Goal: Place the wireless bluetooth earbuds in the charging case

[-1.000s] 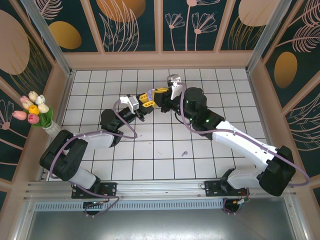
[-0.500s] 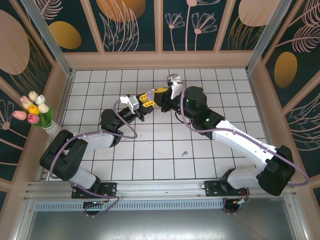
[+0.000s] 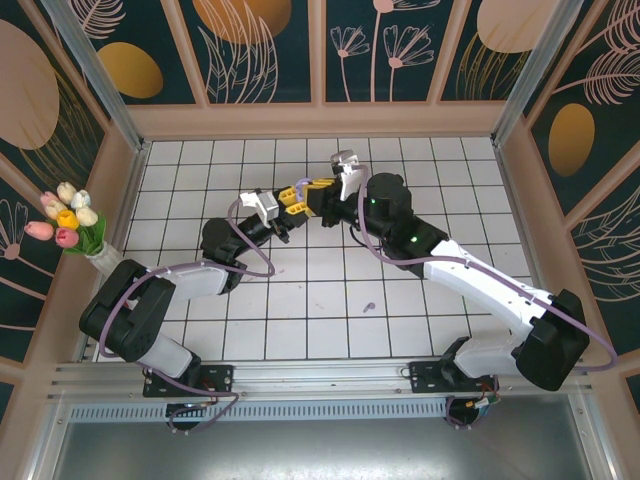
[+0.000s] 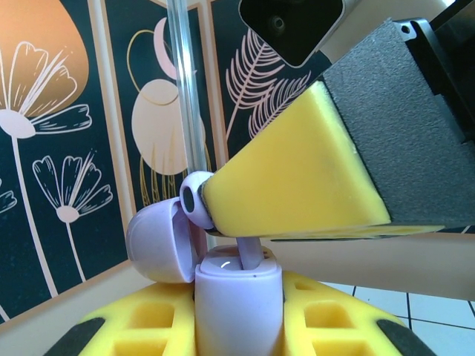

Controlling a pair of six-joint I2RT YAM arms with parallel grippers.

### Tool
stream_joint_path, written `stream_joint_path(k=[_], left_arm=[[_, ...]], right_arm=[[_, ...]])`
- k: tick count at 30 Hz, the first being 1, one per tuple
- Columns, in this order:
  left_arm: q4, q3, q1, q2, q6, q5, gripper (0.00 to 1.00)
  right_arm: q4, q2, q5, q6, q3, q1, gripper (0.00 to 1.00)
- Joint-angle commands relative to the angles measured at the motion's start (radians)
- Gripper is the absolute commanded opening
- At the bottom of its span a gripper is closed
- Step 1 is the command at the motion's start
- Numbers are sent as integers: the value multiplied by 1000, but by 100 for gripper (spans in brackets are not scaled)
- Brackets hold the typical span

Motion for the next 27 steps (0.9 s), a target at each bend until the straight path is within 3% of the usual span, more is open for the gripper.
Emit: stream_joint_path(k=[1, 14, 21, 27], left_arm=[[41, 17, -5, -25, -4, 19, 0], [28, 17, -7, -27, -5, 16, 0], [29, 12, -7, -25, -9, 17, 0], [41, 5, -7, -22, -14, 12, 0]], right_arm=[[-46, 8, -37, -39, 28, 2, 14], [-126, 30, -39, -103, 55, 8, 16], [-133, 20, 21, -78, 67, 0, 30], [-131, 3, 32, -60, 76, -7, 35]])
